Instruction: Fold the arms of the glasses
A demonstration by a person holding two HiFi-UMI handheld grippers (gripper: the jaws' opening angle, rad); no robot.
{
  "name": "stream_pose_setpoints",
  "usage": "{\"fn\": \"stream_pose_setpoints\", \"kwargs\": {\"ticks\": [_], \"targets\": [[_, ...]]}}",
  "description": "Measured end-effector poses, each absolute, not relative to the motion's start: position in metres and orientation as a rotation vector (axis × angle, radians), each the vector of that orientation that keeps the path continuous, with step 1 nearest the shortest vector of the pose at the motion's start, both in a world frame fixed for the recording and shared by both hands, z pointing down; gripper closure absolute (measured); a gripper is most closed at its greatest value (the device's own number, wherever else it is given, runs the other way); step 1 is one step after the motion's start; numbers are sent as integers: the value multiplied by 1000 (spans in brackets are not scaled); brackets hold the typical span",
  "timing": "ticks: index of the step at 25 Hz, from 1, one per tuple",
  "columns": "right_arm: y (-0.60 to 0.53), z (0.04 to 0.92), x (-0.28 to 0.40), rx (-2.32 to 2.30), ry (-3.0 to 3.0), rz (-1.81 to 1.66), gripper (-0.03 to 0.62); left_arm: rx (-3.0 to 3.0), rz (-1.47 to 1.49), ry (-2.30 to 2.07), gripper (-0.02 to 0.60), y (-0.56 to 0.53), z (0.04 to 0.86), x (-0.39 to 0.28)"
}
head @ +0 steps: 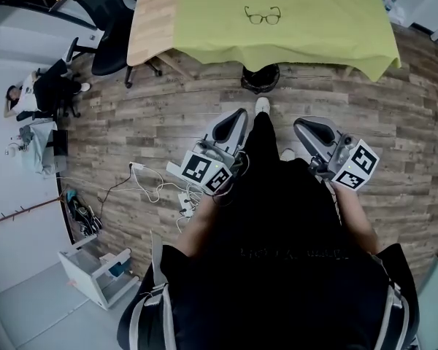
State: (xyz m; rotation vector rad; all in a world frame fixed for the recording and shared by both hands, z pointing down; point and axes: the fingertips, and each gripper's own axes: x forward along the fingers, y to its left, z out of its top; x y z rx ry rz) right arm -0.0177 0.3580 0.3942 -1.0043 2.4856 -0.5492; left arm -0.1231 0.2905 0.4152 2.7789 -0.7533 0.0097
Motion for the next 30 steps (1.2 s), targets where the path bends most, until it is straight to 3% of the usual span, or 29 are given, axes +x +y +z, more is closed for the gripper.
{"fn": "stream_pose_setpoints", "kwargs": {"ticks": [30], "targets": [[93,423,9,-1210,2558,-707,560,2783,152,-609,563,24,452,-82]]}}
